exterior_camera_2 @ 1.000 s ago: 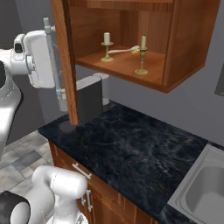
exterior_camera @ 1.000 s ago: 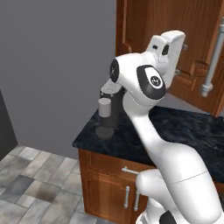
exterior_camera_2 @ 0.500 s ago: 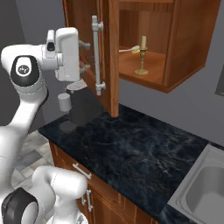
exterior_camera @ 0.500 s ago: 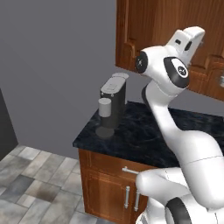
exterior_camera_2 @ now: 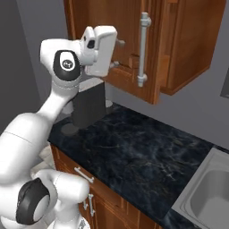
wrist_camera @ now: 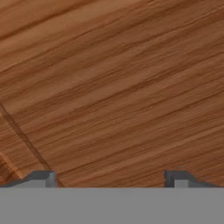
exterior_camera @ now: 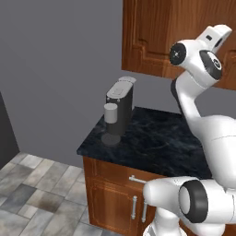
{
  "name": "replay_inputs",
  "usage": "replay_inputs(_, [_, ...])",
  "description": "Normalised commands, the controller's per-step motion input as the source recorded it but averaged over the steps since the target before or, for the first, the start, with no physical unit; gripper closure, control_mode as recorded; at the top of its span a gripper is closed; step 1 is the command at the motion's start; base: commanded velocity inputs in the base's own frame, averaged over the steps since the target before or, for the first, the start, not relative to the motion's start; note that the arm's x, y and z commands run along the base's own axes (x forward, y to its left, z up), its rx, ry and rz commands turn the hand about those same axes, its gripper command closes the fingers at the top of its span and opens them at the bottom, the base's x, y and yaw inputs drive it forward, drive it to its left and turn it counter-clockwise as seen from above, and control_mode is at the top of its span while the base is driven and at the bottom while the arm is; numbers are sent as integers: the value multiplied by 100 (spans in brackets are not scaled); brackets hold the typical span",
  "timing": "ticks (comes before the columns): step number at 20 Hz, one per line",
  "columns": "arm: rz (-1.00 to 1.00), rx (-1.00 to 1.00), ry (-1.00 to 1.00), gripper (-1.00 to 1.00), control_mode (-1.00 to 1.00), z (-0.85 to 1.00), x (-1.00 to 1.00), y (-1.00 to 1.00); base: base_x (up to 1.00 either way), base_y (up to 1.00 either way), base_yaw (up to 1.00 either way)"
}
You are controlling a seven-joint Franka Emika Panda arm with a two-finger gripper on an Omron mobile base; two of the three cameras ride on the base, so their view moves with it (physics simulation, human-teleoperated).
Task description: Pick the candle and candle from the dining table and place them in the open cabinet. Close the cabinet after placing the objects.
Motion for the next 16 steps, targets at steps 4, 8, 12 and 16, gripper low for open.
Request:
replay_inputs(4, [9,9,-5,-100,-100,0,53,-95,0,0,0])
replay_inputs(8, [9,9,-6,-100,-100,0,49,-94,0,0,0])
replay_inputs(12, [9,9,-6,-100,-100,0,44,-91,0,0,0])
replay_inputs(16, [9,8,-5,-100,-100,-3,42,-90,0,0,0])
